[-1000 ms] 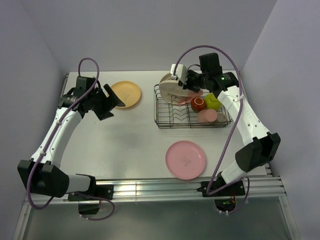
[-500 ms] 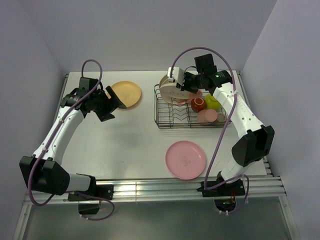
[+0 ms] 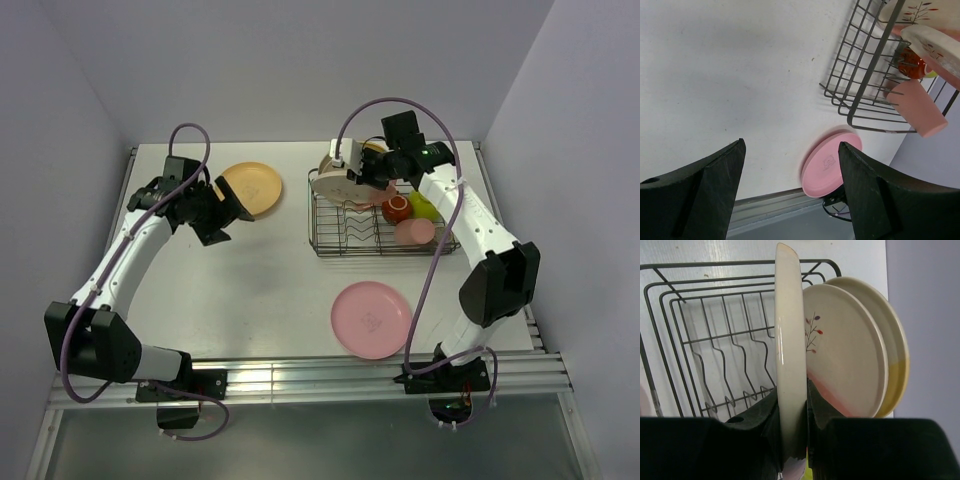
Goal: Load the mixed dishes into the dish rack
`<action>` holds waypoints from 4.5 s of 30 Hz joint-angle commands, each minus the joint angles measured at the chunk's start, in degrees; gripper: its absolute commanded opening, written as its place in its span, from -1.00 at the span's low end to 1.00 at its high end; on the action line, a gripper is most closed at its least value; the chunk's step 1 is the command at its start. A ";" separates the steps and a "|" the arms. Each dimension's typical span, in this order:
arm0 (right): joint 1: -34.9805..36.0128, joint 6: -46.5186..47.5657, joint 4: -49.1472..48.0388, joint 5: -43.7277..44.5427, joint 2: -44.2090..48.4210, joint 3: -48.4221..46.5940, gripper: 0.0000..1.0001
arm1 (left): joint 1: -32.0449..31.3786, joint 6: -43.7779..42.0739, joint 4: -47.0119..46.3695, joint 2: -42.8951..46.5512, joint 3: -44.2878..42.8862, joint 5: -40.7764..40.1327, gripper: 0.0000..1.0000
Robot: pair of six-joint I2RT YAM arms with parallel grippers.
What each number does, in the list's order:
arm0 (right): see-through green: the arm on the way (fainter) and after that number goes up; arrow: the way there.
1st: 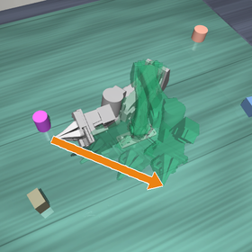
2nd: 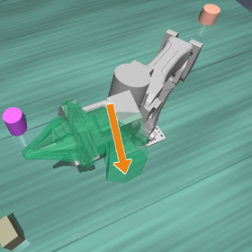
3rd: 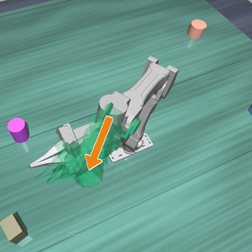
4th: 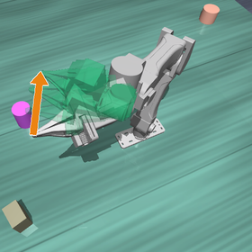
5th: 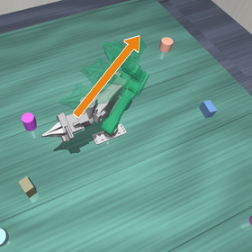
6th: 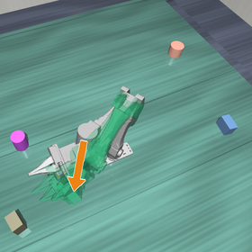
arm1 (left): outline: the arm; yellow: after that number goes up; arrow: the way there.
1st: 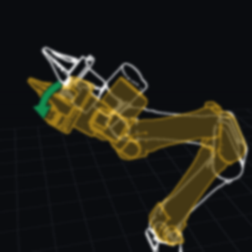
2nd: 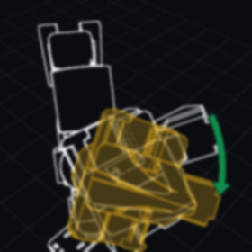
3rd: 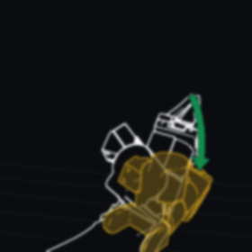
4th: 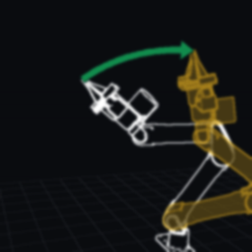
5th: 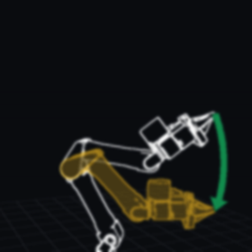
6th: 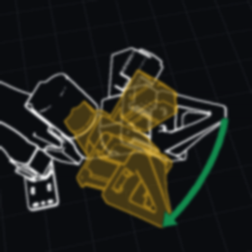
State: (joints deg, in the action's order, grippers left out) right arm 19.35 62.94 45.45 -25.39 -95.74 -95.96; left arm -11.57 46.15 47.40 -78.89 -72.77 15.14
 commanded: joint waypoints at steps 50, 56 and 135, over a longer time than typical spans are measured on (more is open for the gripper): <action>-0.72 -19.07 -21.01 5.61 -5.33 -0.29 0.24 | -0.29 -3.78 2.79 -28.77 -23.03 -20.39 0.61; 0.76 -27.59 -28.83 4.20 0.81 3.23 0.99 | -0.12 -4.84 3.84 -33.50 -25.92 -28.40 0.59; 33.56 -65.22 -6.61 11.15 13.57 -7.04 0.07 | 7.88 -18.55 -9.87 50.50 17.58 15.18 -1.00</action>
State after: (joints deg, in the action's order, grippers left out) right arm 53.39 -5.48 36.77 -14.06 -81.21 -98.28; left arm -3.57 29.26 41.04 -29.32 -55.37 27.20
